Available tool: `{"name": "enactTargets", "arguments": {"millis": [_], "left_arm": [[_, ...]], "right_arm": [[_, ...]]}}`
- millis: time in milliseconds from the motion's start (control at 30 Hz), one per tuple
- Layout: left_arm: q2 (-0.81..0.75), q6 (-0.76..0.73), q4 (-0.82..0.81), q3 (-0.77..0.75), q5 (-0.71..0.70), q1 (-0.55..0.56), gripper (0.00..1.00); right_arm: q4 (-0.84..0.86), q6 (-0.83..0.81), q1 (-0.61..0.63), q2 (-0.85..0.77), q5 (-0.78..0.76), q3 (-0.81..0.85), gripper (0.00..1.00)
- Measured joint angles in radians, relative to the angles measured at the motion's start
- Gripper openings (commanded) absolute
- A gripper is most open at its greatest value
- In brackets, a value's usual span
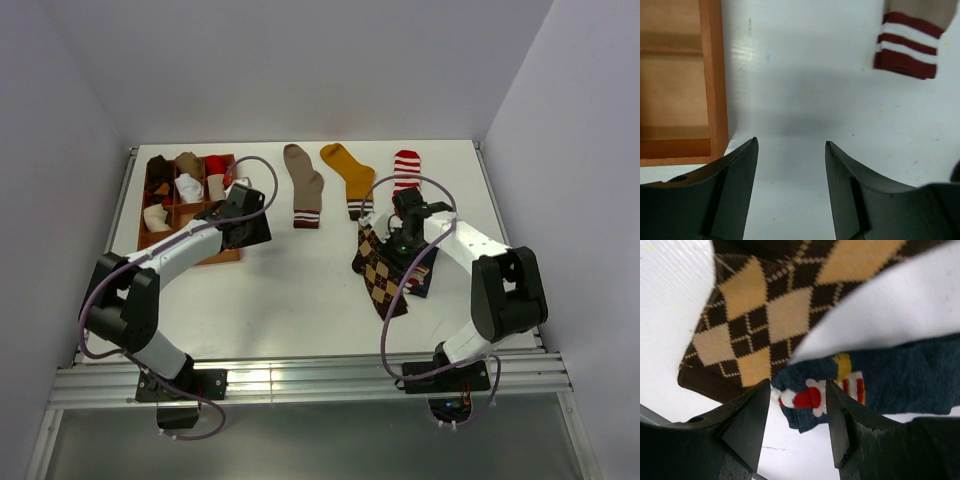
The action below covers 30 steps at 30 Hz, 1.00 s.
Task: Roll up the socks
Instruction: Adjust the sock at the center of the board.
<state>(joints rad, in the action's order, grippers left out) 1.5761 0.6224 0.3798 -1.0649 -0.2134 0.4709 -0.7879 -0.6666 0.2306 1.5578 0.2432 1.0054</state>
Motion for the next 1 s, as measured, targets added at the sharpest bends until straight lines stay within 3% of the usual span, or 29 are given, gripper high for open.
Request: {"name": "enactTargets", "arguments": {"millis": [233, 600, 1000], "left_arm": [[0.018, 0.045, -0.027, 0.036, -0.023, -0.003, 0.61], [0.062, 0.056, -0.039, 0.065, -0.047, -0.058, 0.6], [0.063, 0.051, -0.042, 0.066, -0.038, -0.121, 0.59]], "right_arm": [[0.038, 0.008, 0.124, 0.089, -0.039, 0.002, 0.54], [0.0, 0.046, 0.175, 0.214, -0.089, 0.08, 0.54], [-0.04, 0.258, 0.232, 0.433, 0.011, 0.394, 0.54]]}}
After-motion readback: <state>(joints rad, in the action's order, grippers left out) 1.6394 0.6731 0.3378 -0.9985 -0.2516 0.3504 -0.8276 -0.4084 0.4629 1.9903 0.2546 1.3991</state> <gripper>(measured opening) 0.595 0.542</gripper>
